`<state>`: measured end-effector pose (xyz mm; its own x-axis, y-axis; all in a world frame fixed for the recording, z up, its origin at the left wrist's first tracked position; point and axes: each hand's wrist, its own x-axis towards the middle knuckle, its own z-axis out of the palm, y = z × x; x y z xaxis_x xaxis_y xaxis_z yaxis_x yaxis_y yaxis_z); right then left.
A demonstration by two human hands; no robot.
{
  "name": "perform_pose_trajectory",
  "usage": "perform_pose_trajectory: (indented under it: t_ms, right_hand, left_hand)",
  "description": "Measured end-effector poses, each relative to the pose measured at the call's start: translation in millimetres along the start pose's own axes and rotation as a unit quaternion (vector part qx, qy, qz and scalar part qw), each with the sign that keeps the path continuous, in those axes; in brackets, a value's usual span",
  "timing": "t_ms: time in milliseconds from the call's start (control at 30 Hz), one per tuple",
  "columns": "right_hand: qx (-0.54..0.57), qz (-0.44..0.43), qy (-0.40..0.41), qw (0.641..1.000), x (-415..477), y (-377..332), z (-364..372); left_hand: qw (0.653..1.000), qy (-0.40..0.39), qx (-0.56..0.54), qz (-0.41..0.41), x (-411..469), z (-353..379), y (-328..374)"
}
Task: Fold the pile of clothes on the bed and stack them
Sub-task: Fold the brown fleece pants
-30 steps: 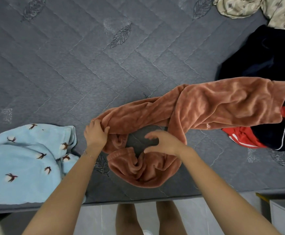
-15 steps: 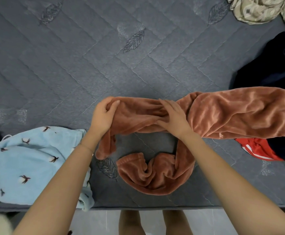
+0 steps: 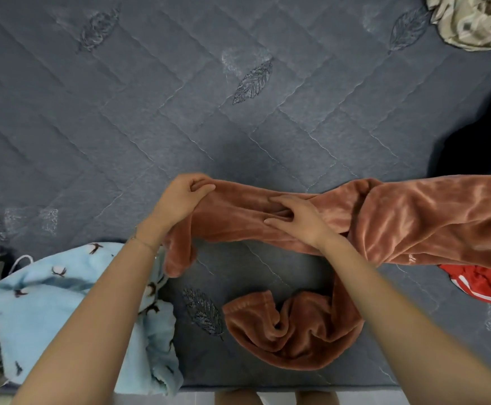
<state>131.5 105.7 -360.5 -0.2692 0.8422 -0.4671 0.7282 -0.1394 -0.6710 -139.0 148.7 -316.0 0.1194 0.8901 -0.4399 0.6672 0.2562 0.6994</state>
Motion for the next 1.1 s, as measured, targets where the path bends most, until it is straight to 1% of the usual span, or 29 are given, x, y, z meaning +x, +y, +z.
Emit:
perform_pose_trajectory:
  t_ms: [67,100,167,267,300,367,433,500,533,600,667,767,800,833,900,933,967,1000,1033,1100]
  right_hand:
    - [-0.028,0.014,0.003,1.0,9,2,7]
    - [-0.042,0.025,0.006,0.999,12,4,11]
    - [-0.06,0.052,0.013,0.997,17,4,20]
    - [-0.063,0.056,0.022,0.996,19,5,29]
    - [-0.067,0.052,0.016,0.996,18,6,30]
    - [-0.083,0.045,0.008,0.996,17,6,33]
    - [-0.081,0.044,0.04,0.995,14,5,35]
    - [-0.06,0.047,0.094,0.993,13,0,36]
    - [-0.049,0.052,0.112,0.991,14,-4,35]
    - [-0.029,0.061,0.144,0.987,17,-13,31]
    - [-0.018,0.07,0.185,0.98,21,-25,24]
    - [-0.022,0.049,0.261,0.964,30,-42,11]
    - [-0.015,0.045,0.281,0.958,35,-47,6]
    - [-0.003,0.049,0.301,0.952,40,-50,1]
    - [0.018,0.075,0.334,0.939,50,-51,-6]
    - [0.019,0.095,0.342,0.935,54,-50,-8]
    - [0.011,0.117,0.339,0.934,59,-49,-9]
    - [-0.004,0.138,0.328,0.935,62,-48,-8]
    - [-0.015,0.153,0.309,0.939,65,-47,-7]
    - [-0.039,0.154,0.256,0.953,67,-46,-2]
  left_hand:
    - [0.998,0.046,0.036,0.005,8,2,-9]
    - [0.998,0.058,0.038,0.006,11,4,-15]
    - [0.997,0.067,0.035,0.011,11,8,-27]
    - [0.994,0.088,0.059,0.025,2,12,-46]
    - [0.992,0.102,0.064,0.019,-4,13,-51]
    - [0.989,0.128,0.068,-0.023,-18,16,-60]
    - [0.985,0.115,0.106,-0.075,-33,20,-70]
    - [0.976,0.059,0.172,-0.122,-44,25,-80]
    - [0.971,0.035,0.184,-0.148,-47,25,-84]
    - [0.971,0.024,0.145,-0.188,-45,16,-92]
    - [0.974,0.032,0.069,-0.213,-36,0,-94]
    - [0.973,0.083,-0.051,-0.21,-17,-29,-87]
    - [0.965,0.109,-0.113,-0.21,-11,-38,-84]
    - [0.95,0.139,-0.181,-0.215,-6,-45,-80]
    - [0.901,0.205,-0.31,-0.223,2,-55,-74]
    - [0.881,0.23,-0.351,-0.219,5,-56,-74]
    - [0.873,0.241,-0.366,-0.212,8,-55,-74]
    - [0.879,0.237,-0.358,-0.206,10,-52,-74]
    - [0.895,0.22,-0.333,-0.2,12,-48,-73]
    - [0.929,0.173,-0.271,-0.182,15,-37,-73]
